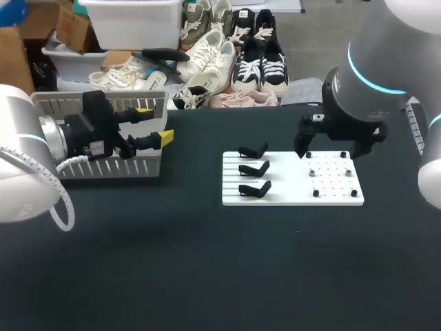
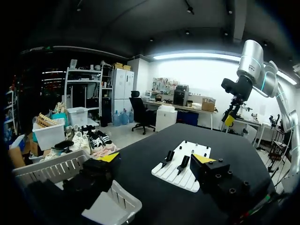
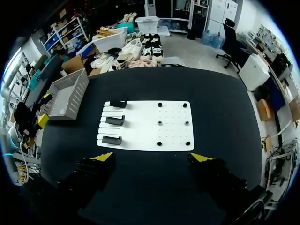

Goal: Pick up each earbud case from the left stands, insert the matching earbuds, close the lid, and place the case in the box.

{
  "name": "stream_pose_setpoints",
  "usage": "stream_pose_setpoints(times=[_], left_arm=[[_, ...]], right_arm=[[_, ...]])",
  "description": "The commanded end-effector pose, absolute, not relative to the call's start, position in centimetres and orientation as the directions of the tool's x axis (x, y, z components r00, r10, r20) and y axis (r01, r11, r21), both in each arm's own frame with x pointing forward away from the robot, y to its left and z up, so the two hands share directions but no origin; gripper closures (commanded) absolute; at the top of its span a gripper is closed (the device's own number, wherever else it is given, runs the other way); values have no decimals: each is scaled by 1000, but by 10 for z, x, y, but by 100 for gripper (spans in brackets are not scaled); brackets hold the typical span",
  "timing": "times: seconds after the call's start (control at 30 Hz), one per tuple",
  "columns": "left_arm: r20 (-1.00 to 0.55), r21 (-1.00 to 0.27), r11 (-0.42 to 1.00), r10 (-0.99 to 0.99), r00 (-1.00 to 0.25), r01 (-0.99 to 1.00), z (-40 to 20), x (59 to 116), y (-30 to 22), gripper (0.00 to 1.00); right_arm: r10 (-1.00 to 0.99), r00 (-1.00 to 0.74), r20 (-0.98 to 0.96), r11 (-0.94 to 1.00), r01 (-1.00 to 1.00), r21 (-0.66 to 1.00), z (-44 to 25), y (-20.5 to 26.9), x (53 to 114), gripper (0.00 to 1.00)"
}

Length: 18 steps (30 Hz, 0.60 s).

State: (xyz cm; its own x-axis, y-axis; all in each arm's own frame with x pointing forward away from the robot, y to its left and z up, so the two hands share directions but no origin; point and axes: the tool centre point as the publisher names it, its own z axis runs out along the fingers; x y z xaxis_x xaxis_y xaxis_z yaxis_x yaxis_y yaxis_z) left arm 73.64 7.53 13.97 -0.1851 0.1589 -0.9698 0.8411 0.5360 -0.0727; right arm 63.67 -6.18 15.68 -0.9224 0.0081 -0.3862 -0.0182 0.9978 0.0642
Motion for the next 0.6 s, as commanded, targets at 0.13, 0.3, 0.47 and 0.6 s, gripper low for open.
stream_pose_setpoints(times=[0.13, 0.3, 0.47, 0.6], left_arm=[[-960, -91, 455, 195, -200, 886, 142, 712, 68, 0], [-950, -108, 418, 224, -218, 902, 144, 696, 68, 0], [-941, -124, 391, 244, -232, 912, 145, 683, 65, 0], [-941, -124, 391, 244, -232, 912, 145, 683, 65, 0]], right_arm=[[12, -919, -394, 998, -15, 65, 156, -63, 634, 0], [12, -919, -394, 998, -15, 65, 156, -63, 634, 0], [12, -919, -394, 998, -15, 65, 156, -63, 634, 0], [12, -919, -394, 998, -15, 65, 156, -63, 634, 0]])
